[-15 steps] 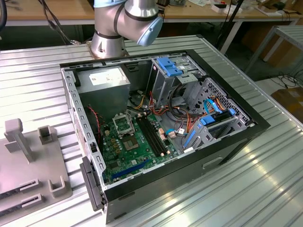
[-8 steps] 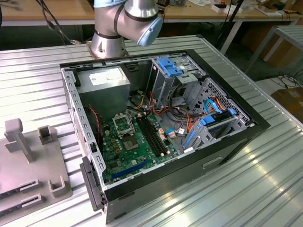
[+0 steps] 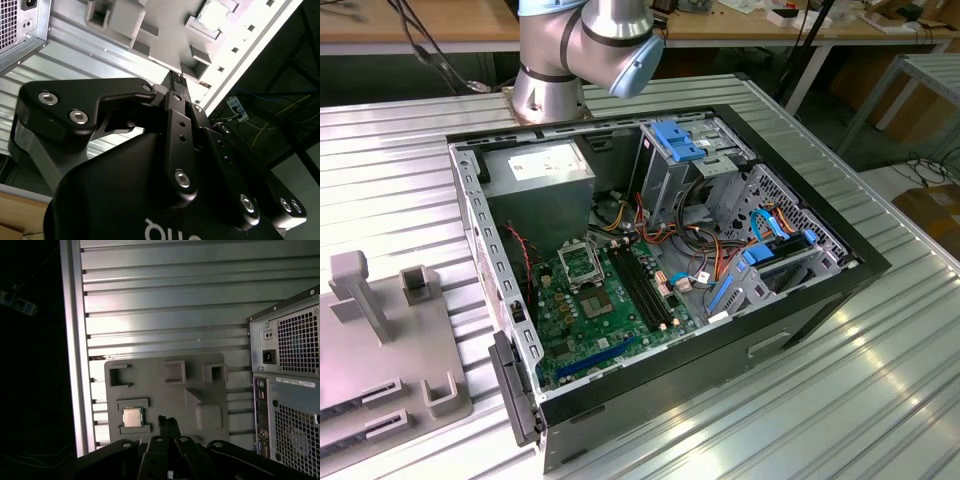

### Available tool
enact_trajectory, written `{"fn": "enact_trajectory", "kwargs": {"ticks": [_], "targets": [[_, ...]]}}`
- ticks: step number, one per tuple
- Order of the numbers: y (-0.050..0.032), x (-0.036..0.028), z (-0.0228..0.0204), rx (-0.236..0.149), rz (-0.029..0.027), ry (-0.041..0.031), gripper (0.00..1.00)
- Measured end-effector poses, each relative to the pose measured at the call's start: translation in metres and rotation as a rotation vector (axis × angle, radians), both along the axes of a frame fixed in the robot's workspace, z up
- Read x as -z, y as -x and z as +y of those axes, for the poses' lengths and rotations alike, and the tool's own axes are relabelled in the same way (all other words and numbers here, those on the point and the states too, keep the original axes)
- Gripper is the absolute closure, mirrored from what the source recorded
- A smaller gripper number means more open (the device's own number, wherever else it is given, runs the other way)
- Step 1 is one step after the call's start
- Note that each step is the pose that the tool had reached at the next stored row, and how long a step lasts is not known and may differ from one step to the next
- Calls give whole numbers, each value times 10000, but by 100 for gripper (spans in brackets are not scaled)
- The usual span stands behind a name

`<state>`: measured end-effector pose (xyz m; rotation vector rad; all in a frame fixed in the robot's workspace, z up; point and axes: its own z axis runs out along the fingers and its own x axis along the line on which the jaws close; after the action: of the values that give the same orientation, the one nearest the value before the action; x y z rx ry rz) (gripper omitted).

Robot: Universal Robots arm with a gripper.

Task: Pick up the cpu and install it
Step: 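Reach for the cpu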

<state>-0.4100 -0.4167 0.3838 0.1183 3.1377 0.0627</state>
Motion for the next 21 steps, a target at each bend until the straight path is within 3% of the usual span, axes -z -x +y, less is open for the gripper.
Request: {"fn": "enact_trajectory", "kwargs": {"ticks": [10,14,18,21], "targets": [[204,11,-25,0,44,0,89],[271,20,-85,0,45,0,89],[359,34,-174,1,45,-1,89],[443,40,-205,1,45,0,89]]}}
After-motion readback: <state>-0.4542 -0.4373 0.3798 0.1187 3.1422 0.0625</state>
